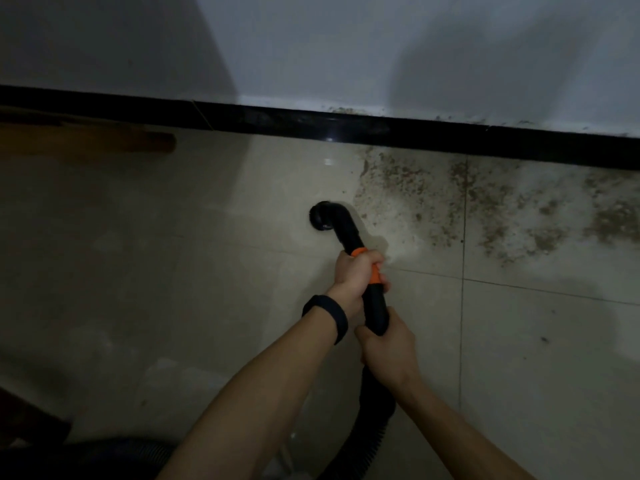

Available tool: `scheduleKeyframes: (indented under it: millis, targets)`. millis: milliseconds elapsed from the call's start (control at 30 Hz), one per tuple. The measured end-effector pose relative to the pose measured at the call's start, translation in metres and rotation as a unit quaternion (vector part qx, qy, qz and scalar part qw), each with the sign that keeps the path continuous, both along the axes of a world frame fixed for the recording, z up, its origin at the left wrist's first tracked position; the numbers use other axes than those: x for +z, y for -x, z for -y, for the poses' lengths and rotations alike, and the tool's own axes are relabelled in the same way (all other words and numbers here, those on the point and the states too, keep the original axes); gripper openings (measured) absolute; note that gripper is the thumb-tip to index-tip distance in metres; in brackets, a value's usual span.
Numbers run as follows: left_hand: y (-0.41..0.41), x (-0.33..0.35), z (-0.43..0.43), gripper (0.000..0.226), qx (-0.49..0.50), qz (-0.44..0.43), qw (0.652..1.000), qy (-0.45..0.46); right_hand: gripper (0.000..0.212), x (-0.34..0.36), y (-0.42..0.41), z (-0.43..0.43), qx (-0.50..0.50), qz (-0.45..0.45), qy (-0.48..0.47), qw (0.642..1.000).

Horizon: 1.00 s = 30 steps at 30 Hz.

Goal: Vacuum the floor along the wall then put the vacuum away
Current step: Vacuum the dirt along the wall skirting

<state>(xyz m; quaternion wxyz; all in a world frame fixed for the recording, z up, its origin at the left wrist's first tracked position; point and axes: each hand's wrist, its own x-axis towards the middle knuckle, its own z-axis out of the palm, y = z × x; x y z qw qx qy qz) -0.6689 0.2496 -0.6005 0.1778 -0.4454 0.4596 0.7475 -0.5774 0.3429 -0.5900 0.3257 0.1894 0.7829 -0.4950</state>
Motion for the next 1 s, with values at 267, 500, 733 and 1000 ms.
scheduleKeyframes:
  millis: [267,500,733,1000]
  targets:
    - [0.001,-0.002,-0.010,0.019,-0.053,-0.009,0.997,-0.063,0.015,0.000,-0.004,-0.006,-0.019,0.004,-0.035,0.999]
    - [0.009,-0.003,0.031,0.022,-0.038,-0.015,0.999,-0.002,0.013,-0.001,0.012,0.028,0.020,-0.005,-0.008,1.000]
    - [0.063,0.008,0.058,0.013,-0.016,-0.021,0.999,0.042,0.015,-0.001,0.081,0.053,0.038,-0.043,-0.014,0.998]
    - [0.101,0.008,0.074,0.049,-0.211,-0.054,0.951,0.218,0.025,0.002,0.133,0.075,0.061,-0.078,-0.074,0.992]
